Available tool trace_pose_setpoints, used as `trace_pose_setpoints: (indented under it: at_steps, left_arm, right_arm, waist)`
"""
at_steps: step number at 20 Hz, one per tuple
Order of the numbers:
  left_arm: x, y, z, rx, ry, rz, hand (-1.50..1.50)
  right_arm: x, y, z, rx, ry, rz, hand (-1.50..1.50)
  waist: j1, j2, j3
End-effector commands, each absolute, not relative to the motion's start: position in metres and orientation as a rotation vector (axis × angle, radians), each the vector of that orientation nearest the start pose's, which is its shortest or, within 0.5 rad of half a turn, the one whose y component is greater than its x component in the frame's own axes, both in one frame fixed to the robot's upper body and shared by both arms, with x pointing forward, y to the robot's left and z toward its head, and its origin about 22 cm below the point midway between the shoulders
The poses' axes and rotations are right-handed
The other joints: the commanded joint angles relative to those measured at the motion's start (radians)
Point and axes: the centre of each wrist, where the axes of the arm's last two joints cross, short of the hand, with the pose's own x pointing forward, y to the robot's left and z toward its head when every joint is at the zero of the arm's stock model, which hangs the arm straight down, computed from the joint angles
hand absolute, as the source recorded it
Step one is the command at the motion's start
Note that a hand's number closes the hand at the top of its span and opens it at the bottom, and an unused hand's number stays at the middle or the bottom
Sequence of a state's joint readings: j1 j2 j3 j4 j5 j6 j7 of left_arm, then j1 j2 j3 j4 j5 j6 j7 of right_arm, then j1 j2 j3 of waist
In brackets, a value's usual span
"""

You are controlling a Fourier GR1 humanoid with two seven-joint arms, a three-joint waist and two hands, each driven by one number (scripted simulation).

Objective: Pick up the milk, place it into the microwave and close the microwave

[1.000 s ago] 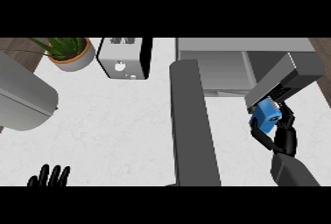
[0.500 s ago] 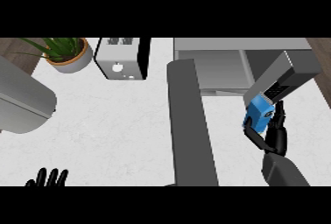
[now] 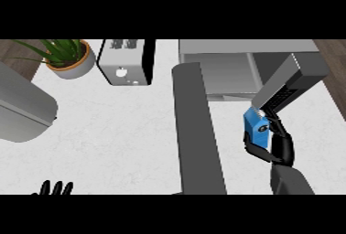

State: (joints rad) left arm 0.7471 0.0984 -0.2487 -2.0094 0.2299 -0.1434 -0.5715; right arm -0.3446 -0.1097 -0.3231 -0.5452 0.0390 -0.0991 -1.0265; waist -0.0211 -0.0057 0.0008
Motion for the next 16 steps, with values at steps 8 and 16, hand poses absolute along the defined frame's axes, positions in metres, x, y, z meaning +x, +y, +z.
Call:
trace_pose_setpoints:
  at_steps: [8,16]
  left_arm:
    - [0.055,0.227,0.003,-0.162,-1.9,0.241,-1.5]
    - [0.059,0.257,-0.003,-0.191,-1.869,0.235,-1.5]
  right_arm:
    - [0.239,-0.264,-0.091,0.021,-1.986,-0.09,1.5]
    - [0.245,-0.223,-0.035,-0.011,-2.013,-0.133,1.5]
  waist:
    - [0.001,-0.005,-0.003]
    - [0.021,0.004,-0.001]
